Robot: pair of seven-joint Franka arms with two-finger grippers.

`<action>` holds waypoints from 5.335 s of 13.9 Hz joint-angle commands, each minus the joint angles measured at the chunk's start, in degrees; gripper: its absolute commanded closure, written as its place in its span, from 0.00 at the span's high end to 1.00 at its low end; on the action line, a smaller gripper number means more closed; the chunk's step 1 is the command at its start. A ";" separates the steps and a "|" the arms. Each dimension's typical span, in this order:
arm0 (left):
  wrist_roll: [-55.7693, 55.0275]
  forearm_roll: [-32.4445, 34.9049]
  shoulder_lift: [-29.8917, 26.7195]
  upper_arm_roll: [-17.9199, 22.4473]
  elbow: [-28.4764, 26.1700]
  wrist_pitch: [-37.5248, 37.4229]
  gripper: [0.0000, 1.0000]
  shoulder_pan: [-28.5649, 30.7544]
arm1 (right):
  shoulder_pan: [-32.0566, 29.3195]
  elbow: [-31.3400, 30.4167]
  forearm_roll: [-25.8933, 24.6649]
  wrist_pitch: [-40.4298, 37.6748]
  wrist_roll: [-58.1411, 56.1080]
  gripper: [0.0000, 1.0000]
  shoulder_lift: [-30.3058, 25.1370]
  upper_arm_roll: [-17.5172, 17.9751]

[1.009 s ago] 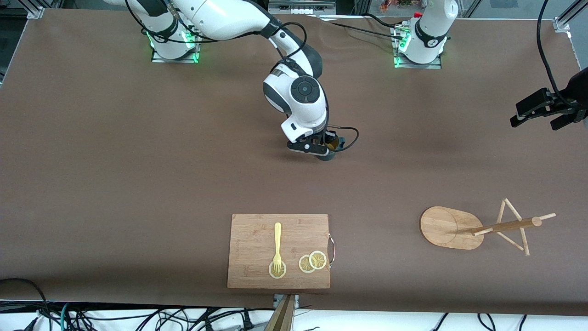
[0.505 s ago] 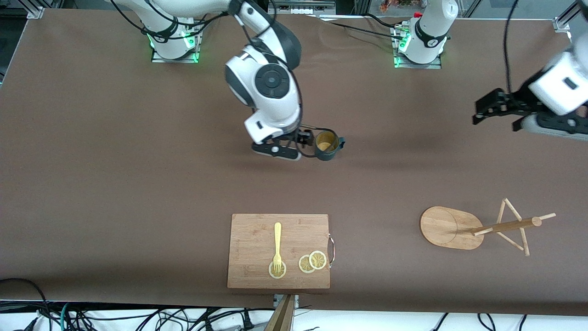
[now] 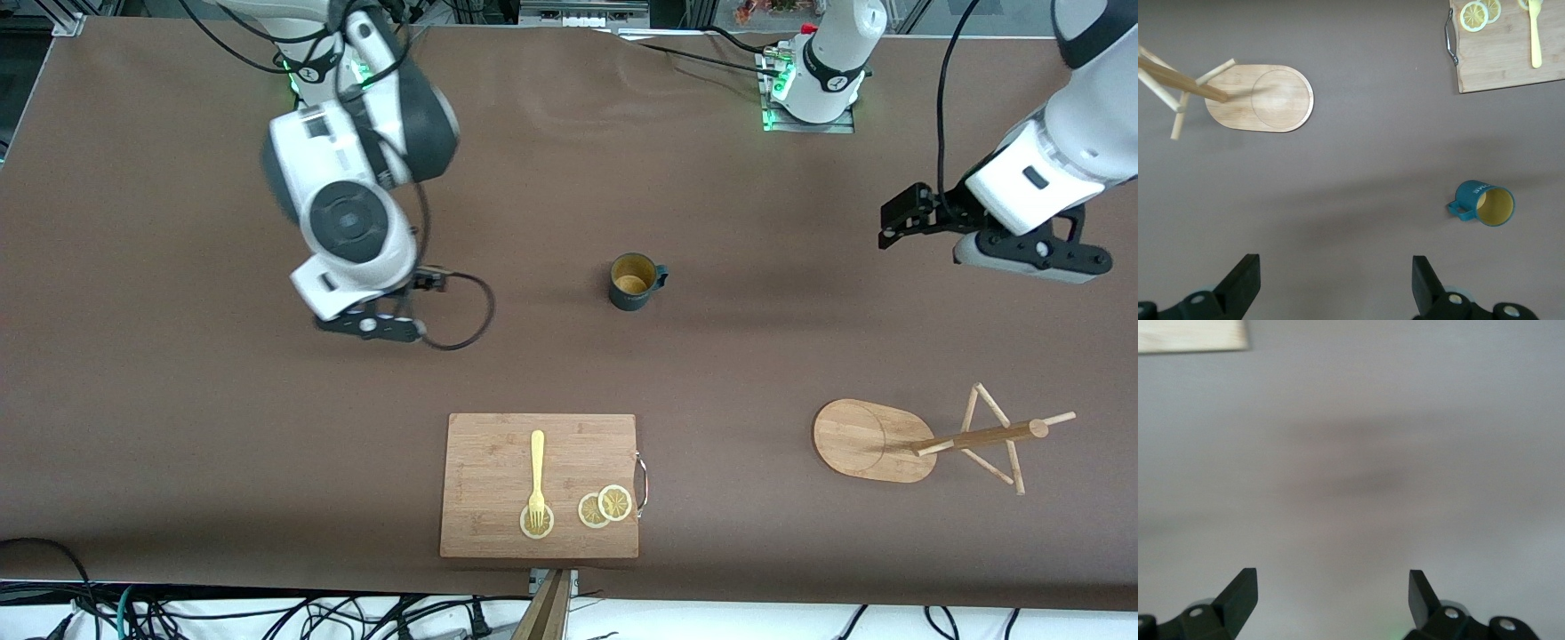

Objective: Pass cup and hang on rack
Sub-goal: 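Withdraw the right gripper while the left gripper reaches toward the mug, then close the left gripper on the teal mug body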

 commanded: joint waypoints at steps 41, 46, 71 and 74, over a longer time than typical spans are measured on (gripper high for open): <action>158.65 -79.79 31.29 -7.09 -33.64 16.03 1.00 4.35 | -38.83 -21.73 0.76 7.13 -29.74 1.00 -31.33 13.70; 166.31 -80.07 33.84 -7.27 -33.55 16.11 1.00 4.35 | -38.74 -21.64 0.85 7.31 -29.66 1.00 -31.33 15.02; 159.81 -82.62 37.01 -7.97 -30.30 16.55 0.65 2.94 | -38.92 -21.64 1.20 7.31 -29.66 1.00 -31.24 14.76; 159.98 -83.23 37.36 -7.97 -30.21 16.55 0.52 2.94 | -38.92 -21.64 1.20 7.22 -29.66 1.00 -31.24 14.75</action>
